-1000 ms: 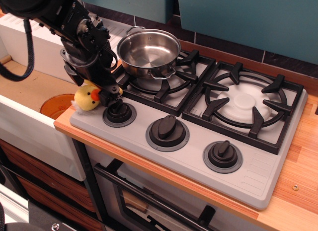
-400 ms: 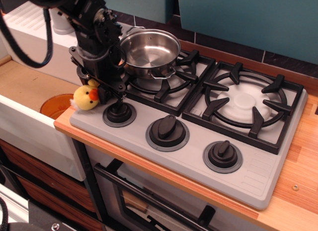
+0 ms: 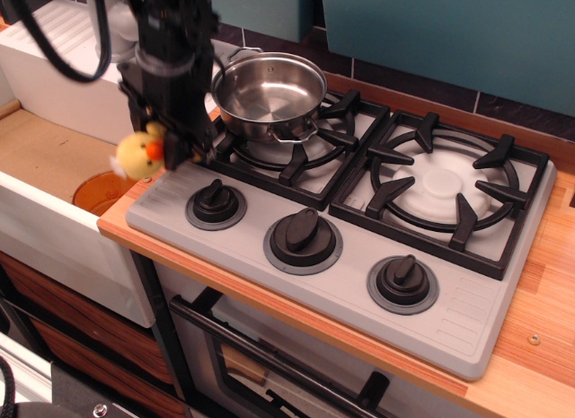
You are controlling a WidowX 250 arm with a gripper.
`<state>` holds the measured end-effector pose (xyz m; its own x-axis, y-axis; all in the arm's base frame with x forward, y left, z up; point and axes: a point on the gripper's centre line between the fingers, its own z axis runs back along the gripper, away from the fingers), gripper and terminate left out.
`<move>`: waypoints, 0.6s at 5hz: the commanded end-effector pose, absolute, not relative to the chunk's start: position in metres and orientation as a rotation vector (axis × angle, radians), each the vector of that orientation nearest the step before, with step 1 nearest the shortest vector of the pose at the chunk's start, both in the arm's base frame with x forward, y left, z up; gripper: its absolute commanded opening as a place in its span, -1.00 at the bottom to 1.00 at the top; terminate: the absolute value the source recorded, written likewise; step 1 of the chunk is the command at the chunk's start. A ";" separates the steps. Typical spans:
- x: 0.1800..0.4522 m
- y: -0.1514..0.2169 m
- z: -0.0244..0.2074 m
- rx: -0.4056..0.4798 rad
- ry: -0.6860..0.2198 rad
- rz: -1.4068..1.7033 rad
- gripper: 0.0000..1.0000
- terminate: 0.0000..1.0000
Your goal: Put stuffedduck in pan
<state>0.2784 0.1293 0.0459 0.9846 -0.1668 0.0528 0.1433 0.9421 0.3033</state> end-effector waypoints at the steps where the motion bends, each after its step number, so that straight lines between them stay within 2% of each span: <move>1: 0.321 0.147 0.111 0.343 -0.054 -0.207 -1.00 -1.00; 3: 0.368 0.153 0.138 0.314 -0.007 -0.255 -1.00 -1.00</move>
